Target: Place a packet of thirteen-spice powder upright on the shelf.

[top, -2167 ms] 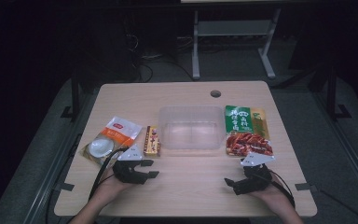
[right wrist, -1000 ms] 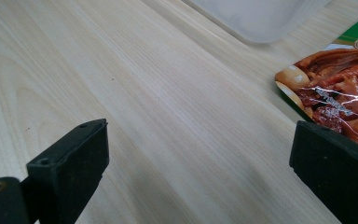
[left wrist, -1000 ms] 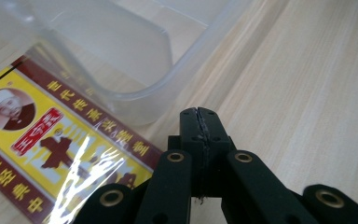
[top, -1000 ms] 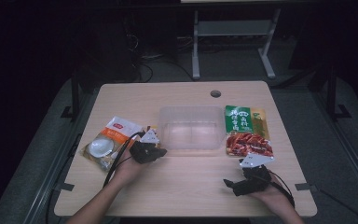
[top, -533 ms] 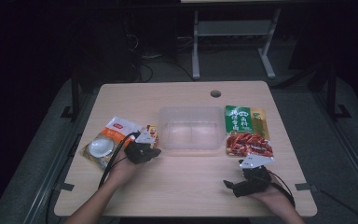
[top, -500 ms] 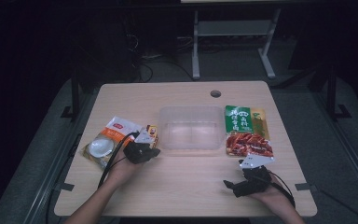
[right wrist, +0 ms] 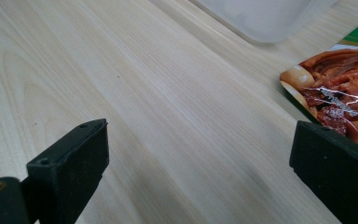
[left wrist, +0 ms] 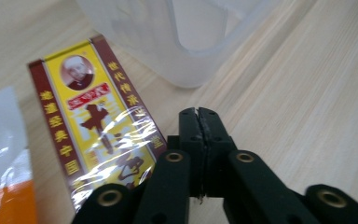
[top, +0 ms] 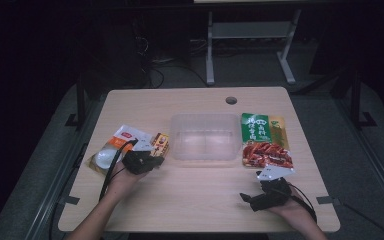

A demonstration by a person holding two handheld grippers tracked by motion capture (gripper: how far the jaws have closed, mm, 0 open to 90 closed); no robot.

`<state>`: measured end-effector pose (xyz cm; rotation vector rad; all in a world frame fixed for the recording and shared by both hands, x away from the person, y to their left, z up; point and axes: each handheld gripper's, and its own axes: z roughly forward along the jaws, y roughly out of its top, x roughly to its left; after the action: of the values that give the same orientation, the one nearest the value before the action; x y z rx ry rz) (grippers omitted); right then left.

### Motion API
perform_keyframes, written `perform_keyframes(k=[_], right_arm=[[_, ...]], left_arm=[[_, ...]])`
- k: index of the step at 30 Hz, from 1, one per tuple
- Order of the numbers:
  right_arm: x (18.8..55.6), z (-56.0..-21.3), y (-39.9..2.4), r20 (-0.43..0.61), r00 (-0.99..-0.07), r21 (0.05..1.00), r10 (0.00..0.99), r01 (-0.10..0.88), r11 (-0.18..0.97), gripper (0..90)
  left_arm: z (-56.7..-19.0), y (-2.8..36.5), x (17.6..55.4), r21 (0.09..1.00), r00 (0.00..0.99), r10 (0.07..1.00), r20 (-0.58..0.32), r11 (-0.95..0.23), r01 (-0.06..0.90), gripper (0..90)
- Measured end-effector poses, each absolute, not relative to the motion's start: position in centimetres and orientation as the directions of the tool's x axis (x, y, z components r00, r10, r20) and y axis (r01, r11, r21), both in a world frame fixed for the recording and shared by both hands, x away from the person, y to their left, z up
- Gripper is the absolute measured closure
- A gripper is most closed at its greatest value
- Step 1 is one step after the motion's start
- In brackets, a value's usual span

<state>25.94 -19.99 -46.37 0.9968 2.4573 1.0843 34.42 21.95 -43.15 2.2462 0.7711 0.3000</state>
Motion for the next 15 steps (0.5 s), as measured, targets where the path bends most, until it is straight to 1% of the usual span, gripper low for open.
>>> perform_keyframes(k=[3, 6, 8, 10, 15], right_arm=[[25.9, -46.4, -20.0, 0.028, -0.723, 0.729, 0.690, 0.487, 0.480, 4.3], [26.0, -46.4, -20.0, 0.025, -0.725, 0.731, 0.688, 0.483, 0.482, 4.3], [25.9, -46.4, -20.0, 0.024, -0.725, 0.731, 0.689, 0.483, 0.482, 4.4], [25.9, -46.4, -20.0, 0.024, -0.724, 0.731, 0.689, 0.483, 0.481, 4.3], [26.0, -46.4, -20.0, 0.029, -0.722, 0.728, 0.691, 0.489, 0.480, 4.4]], left_arm=[[-43.0, 22.8, 34.4, 0.707, 0.772, 0.634, -0.049, -0.524, 0.475, 79.6], [-42.8, 23.7, 34.5, 0.703, 0.750, 0.660, -0.049, -0.510, 0.495, 73.2], [-42.7, 24.2, 34.5, 0.711, 0.727, 0.685, -0.049, -0.487, 0.507, 65.8], [-42.6, 24.6, 34.6, 0.713, 0.709, 0.704, -0.020, -0.487, 0.504, 57.0], [-43.1, 24.6, 34.8, 0.713, 0.668, 0.744, -0.036, -0.449, 0.539, 33.6]])
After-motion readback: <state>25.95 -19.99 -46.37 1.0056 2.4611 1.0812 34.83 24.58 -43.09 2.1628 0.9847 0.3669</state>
